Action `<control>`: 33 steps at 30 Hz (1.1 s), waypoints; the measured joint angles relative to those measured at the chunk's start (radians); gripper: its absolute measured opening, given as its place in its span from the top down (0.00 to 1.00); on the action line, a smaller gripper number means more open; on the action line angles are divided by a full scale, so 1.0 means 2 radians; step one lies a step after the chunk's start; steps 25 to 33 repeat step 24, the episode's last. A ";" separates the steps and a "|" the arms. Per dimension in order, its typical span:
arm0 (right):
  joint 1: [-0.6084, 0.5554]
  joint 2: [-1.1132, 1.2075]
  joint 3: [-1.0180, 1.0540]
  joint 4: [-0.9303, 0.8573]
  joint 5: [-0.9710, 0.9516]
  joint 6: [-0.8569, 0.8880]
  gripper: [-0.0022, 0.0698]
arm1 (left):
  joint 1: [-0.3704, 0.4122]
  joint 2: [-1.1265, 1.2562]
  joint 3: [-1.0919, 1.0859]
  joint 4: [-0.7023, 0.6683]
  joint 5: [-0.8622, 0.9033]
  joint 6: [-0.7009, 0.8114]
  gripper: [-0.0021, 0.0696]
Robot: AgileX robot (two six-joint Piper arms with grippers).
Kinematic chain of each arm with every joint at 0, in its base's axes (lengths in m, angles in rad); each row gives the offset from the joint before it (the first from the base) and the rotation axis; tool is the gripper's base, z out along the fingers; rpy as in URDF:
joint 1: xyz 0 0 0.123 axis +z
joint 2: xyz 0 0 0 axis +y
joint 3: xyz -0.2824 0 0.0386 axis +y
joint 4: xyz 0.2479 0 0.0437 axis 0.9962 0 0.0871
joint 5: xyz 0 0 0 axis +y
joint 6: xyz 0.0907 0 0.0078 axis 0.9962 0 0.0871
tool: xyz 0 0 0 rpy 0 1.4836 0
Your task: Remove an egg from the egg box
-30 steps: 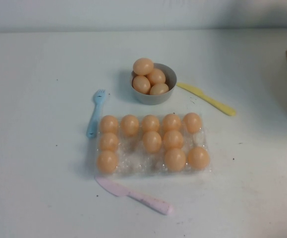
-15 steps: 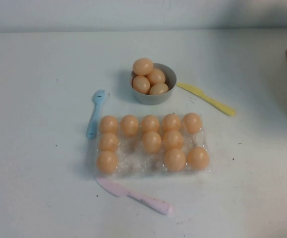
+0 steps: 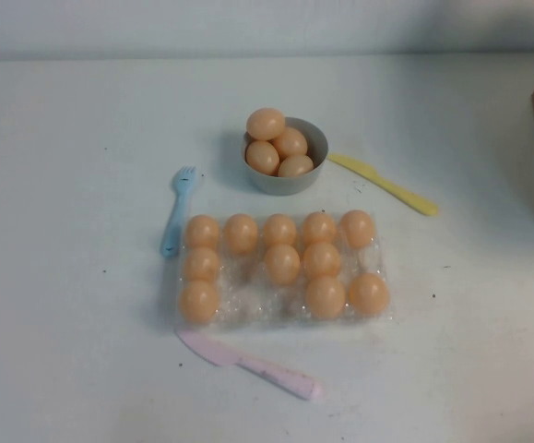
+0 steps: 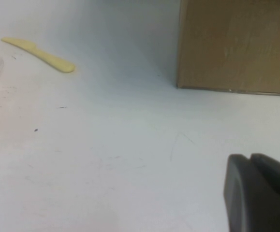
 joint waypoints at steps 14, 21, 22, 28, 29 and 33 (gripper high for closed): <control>0.000 0.000 0.000 0.000 0.000 0.000 0.99 | -0.040 0.000 0.000 0.008 0.004 -0.008 0.98; 0.000 0.000 0.000 0.000 0.000 0.000 0.99 | -0.040 0.000 0.000 0.008 0.004 -0.008 0.98; 0.000 0.000 0.000 0.000 0.000 0.000 0.99 | -0.040 0.000 0.000 0.008 0.004 -0.008 0.98; 0.000 0.000 0.000 0.000 0.000 0.000 0.99 | -0.040 0.000 0.000 0.008 0.005 -0.008 0.98; 0.000 0.000 0.000 0.000 0.000 0.000 0.99 | -0.040 0.000 0.000 0.008 0.005 -0.008 0.98; 0.000 0.000 0.000 0.000 0.000 0.000 0.99 | -0.040 0.000 0.000 0.008 0.005 -0.008 0.98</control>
